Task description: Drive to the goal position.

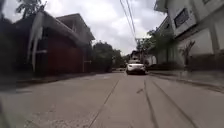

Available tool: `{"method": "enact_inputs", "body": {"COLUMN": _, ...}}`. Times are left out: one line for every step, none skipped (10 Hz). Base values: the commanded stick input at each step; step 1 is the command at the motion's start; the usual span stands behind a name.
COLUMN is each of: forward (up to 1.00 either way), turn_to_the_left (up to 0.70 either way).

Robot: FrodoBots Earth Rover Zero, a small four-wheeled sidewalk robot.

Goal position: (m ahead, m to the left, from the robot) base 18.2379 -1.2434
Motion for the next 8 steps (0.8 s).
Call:
{"method": "enact_inputs", "body": {"forward": 0.50, "turn_to_the_left": -0.34}}
{"method": "enact_inputs", "body": {"forward": 0.50, "turn_to_the_left": -0.12}}
{"method": "enact_inputs", "body": {"forward": 0.50, "turn_to_the_left": 0.00}}
{"method": "enact_inputs", "body": {"forward": 0.50, "turn_to_the_left": 0.00}}
{"method": "enact_inputs", "body": {"forward": 0.50, "turn_to_the_left": 0.00}}
{"method": "enact_inputs", "body": {"forward": 0.50, "turn_to_the_left": 0.00}}
{"method": "enact_inputs", "body": {"forward": 0.50, "turn_to_the_left": 0.00}}
{"method": "enact_inputs", "body": {"forward": 0.50, "turn_to_the_left": 0.00}}
